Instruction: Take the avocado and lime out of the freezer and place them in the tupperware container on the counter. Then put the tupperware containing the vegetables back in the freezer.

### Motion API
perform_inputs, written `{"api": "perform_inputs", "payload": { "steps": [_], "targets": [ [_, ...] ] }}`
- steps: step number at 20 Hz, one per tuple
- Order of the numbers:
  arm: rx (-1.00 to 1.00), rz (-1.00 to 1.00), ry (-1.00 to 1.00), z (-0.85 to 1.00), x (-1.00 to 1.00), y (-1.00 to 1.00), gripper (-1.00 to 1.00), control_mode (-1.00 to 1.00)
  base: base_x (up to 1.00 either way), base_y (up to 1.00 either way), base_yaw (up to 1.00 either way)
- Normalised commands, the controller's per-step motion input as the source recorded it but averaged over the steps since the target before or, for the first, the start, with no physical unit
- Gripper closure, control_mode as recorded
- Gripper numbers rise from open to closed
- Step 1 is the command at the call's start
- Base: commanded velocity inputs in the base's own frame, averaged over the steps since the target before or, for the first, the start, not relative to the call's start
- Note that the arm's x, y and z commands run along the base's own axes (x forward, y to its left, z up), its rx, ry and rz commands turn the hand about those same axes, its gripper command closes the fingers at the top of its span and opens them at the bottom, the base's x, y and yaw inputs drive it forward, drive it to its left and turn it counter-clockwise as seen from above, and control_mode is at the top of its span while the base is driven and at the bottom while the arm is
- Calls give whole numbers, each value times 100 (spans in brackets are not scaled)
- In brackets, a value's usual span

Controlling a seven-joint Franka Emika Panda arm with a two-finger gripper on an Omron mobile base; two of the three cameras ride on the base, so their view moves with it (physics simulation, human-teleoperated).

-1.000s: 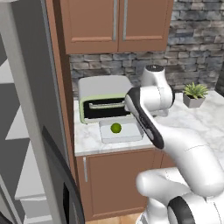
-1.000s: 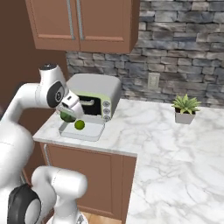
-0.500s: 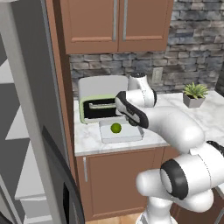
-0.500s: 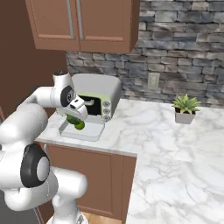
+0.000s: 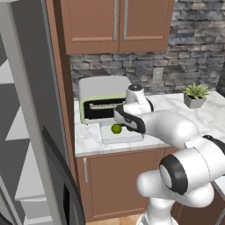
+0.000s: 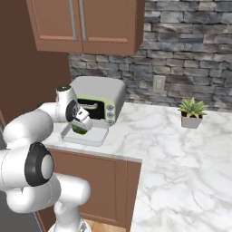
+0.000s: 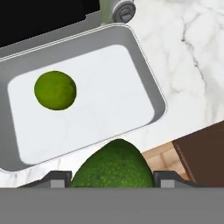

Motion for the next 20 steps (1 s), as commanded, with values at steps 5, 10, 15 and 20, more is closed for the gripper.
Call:
{"api": "perform_inputs", "payload": {
  "steps": [5, 10, 15, 20],
  "targets": [
    [0, 0, -14, -36, 23, 0, 100, -100, 0, 0, 0],
    [0, 0, -1, -13, 51, 0, 100, -100, 0, 0, 0],
    [0, 0, 0, -6, 62, 0, 100, -100, 0, 0, 0],
    [0, 0, 0, -16, 36, 1, 100, -100, 0, 0, 0]
  ]
}}
